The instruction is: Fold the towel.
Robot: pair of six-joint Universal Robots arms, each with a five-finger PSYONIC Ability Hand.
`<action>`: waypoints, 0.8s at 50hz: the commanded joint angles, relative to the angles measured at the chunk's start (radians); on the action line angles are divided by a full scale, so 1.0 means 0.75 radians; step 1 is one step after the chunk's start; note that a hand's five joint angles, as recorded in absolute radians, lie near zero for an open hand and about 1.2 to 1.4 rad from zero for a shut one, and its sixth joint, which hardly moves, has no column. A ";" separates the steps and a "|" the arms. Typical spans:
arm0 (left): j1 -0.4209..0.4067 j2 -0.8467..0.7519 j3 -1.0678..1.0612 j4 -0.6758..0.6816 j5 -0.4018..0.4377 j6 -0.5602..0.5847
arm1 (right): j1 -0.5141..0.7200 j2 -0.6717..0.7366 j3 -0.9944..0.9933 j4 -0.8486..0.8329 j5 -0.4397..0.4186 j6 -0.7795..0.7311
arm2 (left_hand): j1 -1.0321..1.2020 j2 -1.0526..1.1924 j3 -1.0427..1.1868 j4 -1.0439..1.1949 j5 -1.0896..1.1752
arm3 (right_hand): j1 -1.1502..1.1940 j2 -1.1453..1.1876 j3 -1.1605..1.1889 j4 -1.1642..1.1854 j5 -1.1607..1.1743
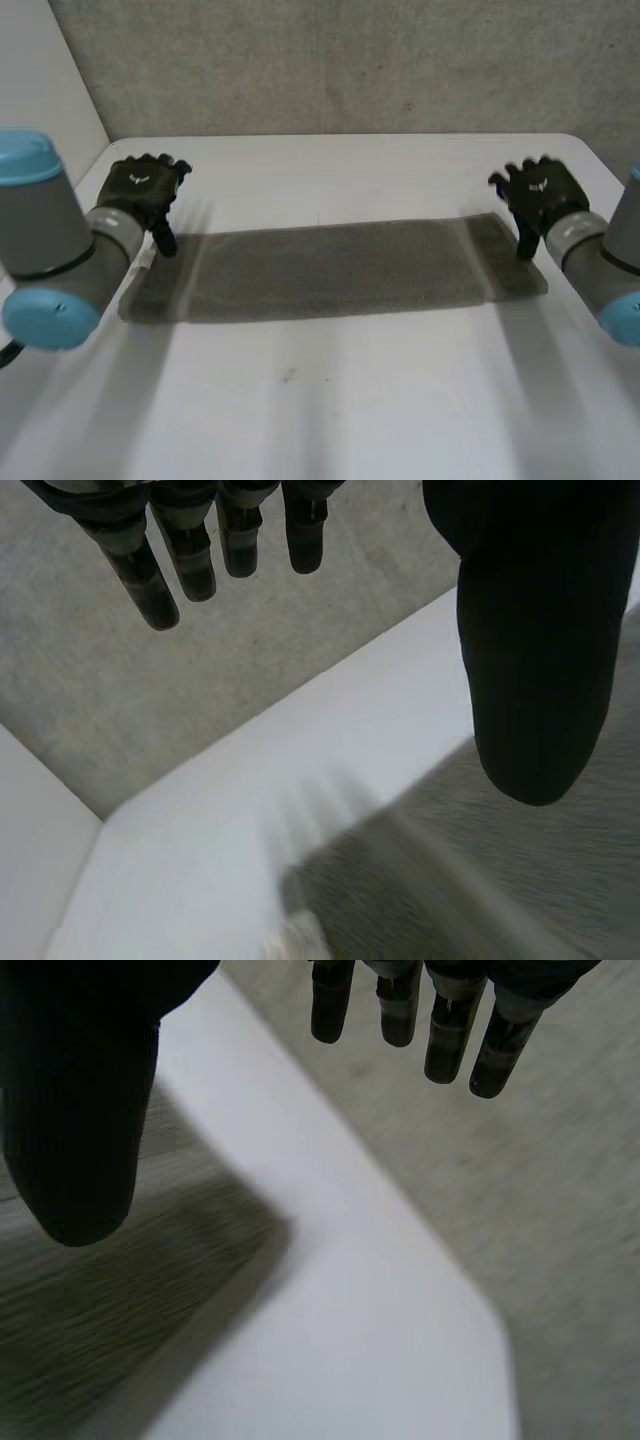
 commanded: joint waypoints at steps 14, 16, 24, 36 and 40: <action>-0.014 0.158 -0.483 0.286 0.003 -0.065 | -0.170 0.089 0.255 -0.176 -0.136 0.025 | 0.000 0.011 0.010 0.008 -0.041 | 0.788 0.822 0.823 0.818 0.773; -0.014 0.158 -0.483 0.286 0.003 -0.065 | -0.176 0.108 0.247 -0.176 -0.140 0.025 | 0.000 0.011 0.010 0.008 -0.041 | 0.803 0.838 0.838 0.834 0.789; -0.018 0.158 -0.493 0.286 0.003 -0.065 | -0.202 0.138 0.226 -0.186 -0.144 0.025 | 0.000 0.011 0.010 0.008 -0.041 | 0.921 0.955 0.956 0.951 0.907; -0.028 0.158 -0.499 0.286 0.003 -0.065 | -0.231 0.132 0.228 -0.186 -0.212 0.047 | 0.000 0.011 0.010 0.008 -0.041 | 1.597 1.631 1.632 1.627 1.582; -0.028 0.158 -0.499 0.286 0.003 -0.065 | -0.255 0.118 0.220 -0.182 -0.208 0.072 | 0.000 0.011 0.010 0.008 -0.041 | 1.597 1.631 1.632 1.627 1.582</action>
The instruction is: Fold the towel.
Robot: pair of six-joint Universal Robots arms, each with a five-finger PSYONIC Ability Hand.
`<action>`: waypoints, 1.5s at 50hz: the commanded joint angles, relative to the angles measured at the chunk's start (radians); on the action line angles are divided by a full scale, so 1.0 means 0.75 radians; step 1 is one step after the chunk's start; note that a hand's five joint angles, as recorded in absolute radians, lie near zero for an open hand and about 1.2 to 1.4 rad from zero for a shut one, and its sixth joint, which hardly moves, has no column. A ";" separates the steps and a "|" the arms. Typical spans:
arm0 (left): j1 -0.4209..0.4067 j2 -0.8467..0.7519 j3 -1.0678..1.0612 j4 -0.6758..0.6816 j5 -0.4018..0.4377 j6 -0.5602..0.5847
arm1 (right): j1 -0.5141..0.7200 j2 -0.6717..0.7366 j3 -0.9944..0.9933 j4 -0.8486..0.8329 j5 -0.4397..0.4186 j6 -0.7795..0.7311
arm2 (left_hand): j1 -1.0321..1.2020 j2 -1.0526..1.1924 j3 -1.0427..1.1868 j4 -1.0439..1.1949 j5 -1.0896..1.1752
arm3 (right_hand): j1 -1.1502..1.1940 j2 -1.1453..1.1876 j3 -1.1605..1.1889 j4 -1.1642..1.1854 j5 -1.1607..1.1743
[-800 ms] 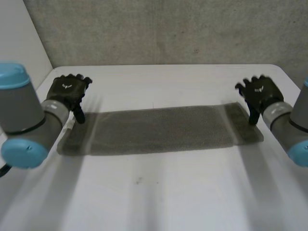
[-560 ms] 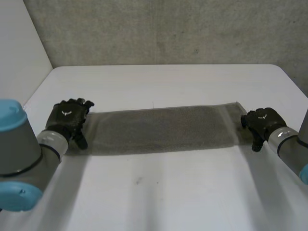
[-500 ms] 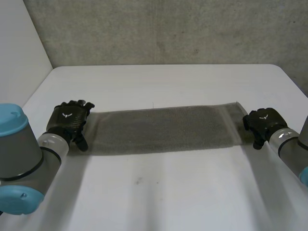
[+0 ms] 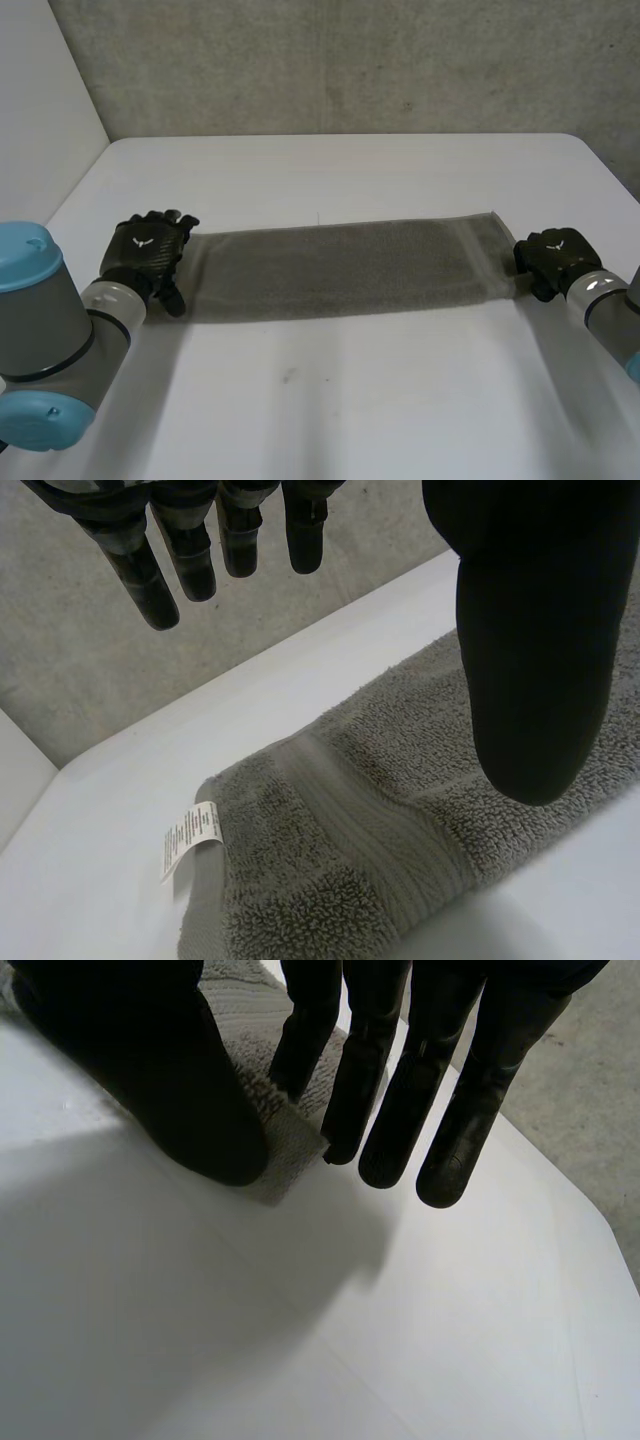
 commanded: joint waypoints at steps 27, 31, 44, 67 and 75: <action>-0.002 0.006 -0.002 0.000 -0.002 0.000 | -0.279 -0.176 -0.293 0.210 -0.027 -0.017 | 0.000 0.012 0.010 0.008 -0.040 | 0.223 0.430 0.430 0.429 0.448; 0.000 0.021 -0.004 0.000 -0.004 0.000 | 0.012 -0.198 -0.387 0.204 -0.033 0.024 | 0.000 0.012 0.010 0.008 -0.040 | 0.223 0.430 0.430 0.429 0.448; 0.000 0.029 -0.012 0.000 -0.004 0.000 | 0.801 0.041 -0.576 0.146 -0.033 0.114 | 0.000 0.012 0.010 0.008 -0.040 | 0.223 0.430 0.430 0.429 0.448; -0.004 0.029 -0.014 0.004 -0.004 0.000 | 0.799 -0.085 -0.251 0.126 0.020 0.426 | 0.000 0.012 0.010 0.008 -0.040 | -1.406 -1.199 -1.199 -1.200 -1.181; -0.006 0.027 -0.016 0.004 -0.004 0.000 | 0.546 -0.227 0.009 0.146 0.004 0.453 | 0.000 0.012 0.010 0.008 -0.040 | -1.406 -1.199 -1.199 -1.200 -1.181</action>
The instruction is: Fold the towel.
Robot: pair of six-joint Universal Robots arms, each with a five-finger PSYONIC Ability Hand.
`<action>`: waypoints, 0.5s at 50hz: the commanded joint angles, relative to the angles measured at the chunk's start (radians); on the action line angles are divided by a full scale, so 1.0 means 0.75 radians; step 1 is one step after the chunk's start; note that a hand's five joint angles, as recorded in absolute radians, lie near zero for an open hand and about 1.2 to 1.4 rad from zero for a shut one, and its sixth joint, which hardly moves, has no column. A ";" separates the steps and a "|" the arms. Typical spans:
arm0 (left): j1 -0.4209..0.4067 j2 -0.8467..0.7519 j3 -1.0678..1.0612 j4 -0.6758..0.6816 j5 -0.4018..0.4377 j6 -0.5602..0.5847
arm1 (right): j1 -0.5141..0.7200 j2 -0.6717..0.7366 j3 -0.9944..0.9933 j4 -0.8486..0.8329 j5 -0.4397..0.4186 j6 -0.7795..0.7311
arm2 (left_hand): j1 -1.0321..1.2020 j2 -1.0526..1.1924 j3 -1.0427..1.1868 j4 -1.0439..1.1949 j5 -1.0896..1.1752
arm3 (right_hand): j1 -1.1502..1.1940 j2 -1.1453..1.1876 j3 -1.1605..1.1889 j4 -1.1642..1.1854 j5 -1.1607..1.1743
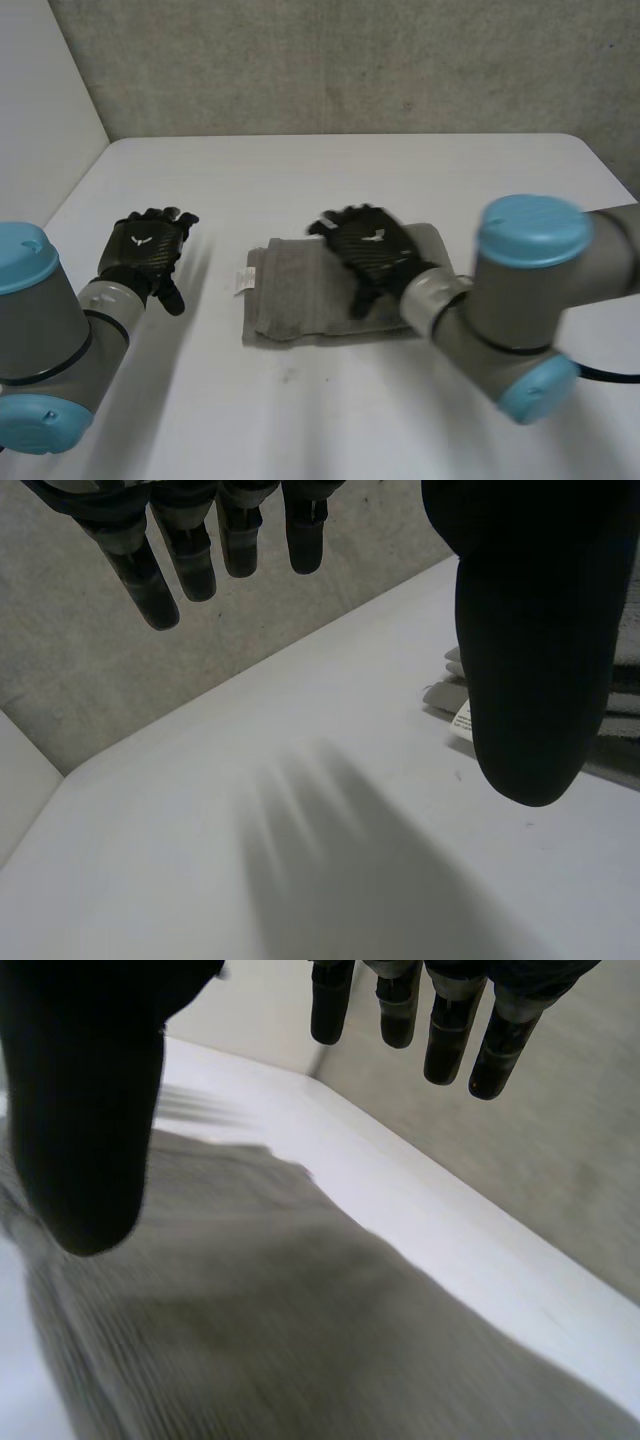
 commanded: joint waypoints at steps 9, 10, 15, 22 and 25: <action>-0.027 -0.002 -0.008 0.000 0.000 0.000 | -0.430 -0.134 0.428 -0.063 -0.053 -0.017 | 0.000 0.012 0.010 0.008 -0.040 | 0.284 0.306 0.307 0.296 0.257; -0.027 -0.002 -0.008 0.000 0.000 0.000 | -0.465 -0.134 0.460 -0.093 -0.074 -0.029 | 0.000 0.012 0.010 0.008 -0.040 | 0.492 0.513 0.514 0.503 0.465; -0.027 -0.002 -0.008 0.000 0.000 0.000 | -0.520 -0.120 0.516 -0.192 -0.165 -0.045 | 0.000 0.012 0.010 0.008 -0.040 | 1.071 1.092 1.094 1.083 1.044; -0.029 -0.002 -0.012 0.000 0.000 -0.002 | -0.533 -0.128 0.504 -0.296 -0.182 -0.037 | 0.000 0.012 0.010 0.008 -0.040 | 1.604 1.625 1.627 1.616 1.577; -0.029 -0.002 -0.012 0.000 0.000 -0.002 | -0.517 -0.142 0.463 -0.313 -0.162 -0.037 | 0.000 0.012 0.010 0.008 -0.040 | 1.604 1.625 1.627 1.616 1.577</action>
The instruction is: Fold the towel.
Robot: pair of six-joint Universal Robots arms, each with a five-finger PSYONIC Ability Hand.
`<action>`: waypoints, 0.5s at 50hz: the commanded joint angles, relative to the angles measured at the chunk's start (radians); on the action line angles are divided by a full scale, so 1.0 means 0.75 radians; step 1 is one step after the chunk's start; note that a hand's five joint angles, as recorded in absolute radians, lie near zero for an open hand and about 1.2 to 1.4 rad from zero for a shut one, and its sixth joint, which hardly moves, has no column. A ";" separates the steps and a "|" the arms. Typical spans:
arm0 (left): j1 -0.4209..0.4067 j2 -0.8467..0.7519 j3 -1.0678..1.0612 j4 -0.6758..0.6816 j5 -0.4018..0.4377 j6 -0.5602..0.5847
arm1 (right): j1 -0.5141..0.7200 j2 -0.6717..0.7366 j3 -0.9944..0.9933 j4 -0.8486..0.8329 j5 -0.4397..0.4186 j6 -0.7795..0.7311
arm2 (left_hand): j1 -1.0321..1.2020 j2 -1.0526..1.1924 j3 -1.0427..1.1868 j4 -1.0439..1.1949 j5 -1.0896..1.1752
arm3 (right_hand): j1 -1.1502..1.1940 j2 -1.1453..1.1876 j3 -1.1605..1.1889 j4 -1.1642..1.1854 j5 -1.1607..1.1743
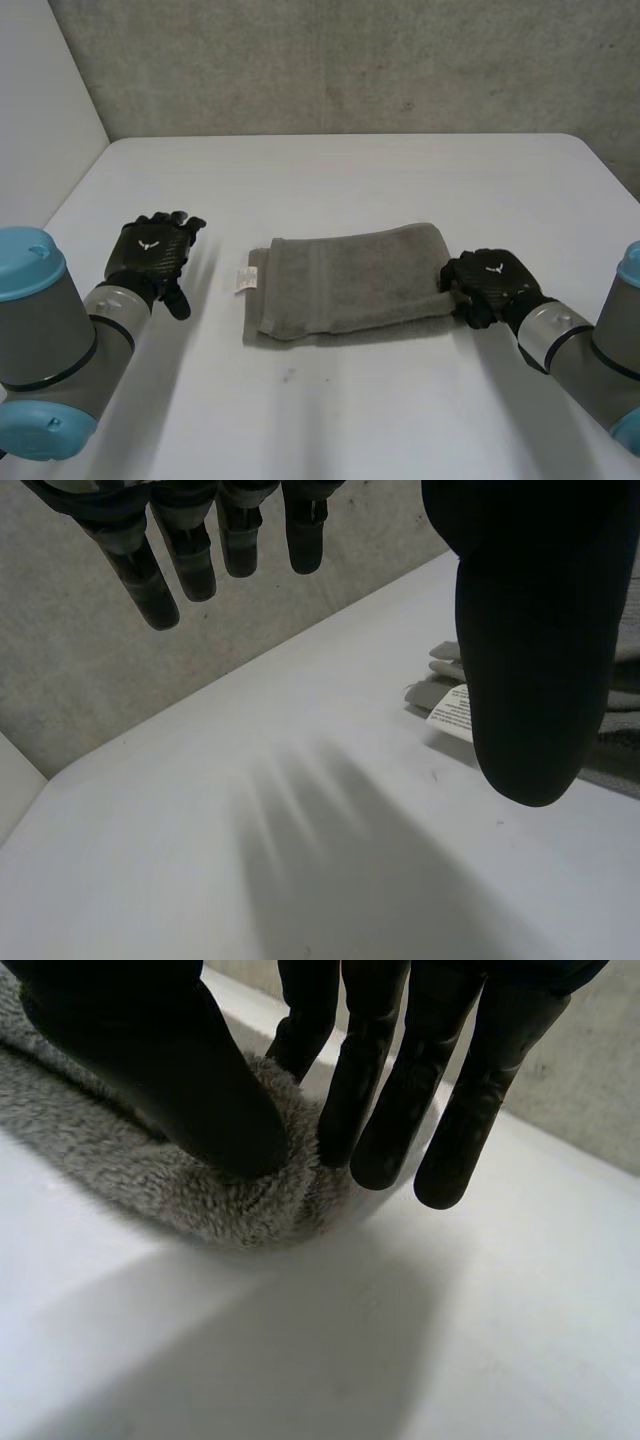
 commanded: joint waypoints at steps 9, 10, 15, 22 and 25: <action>-0.012 0.000 0.000 0.000 -0.002 -0.002 | 0.314 0.008 -0.397 -0.006 0.080 0.034 | 0.000 0.013 0.010 0.008 -0.040 | 0.110 0.317 0.315 0.315 0.331; -0.012 0.000 0.000 0.000 -0.002 -0.002 | 0.315 0.008 -0.398 -0.005 0.080 0.034 | 0.000 0.013 0.010 0.008 -0.040 | 0.110 0.317 0.315 0.315 0.331; -0.012 0.004 0.000 0.000 -0.002 -0.002 | 0.580 0.175 -0.641 0.135 0.058 0.011 | 0.000 0.013 0.010 0.008 -0.040 | 0.110 0.317 0.315 0.315 0.331; -0.003 0.033 0.002 0.000 -0.006 -0.004 | 0.755 0.343 -0.754 0.219 0.049 -0.087 | 0.000 0.013 0.010 0.008 -0.040 | 0.110 0.317 0.315 0.315 0.331; -0.001 0.053 0.004 -0.004 -0.008 -0.006 | 0.779 0.380 -0.752 0.240 0.066 -0.158 | 0.000 0.013 0.010 0.008 -0.040 | 0.110 0.317 0.315 0.315 0.331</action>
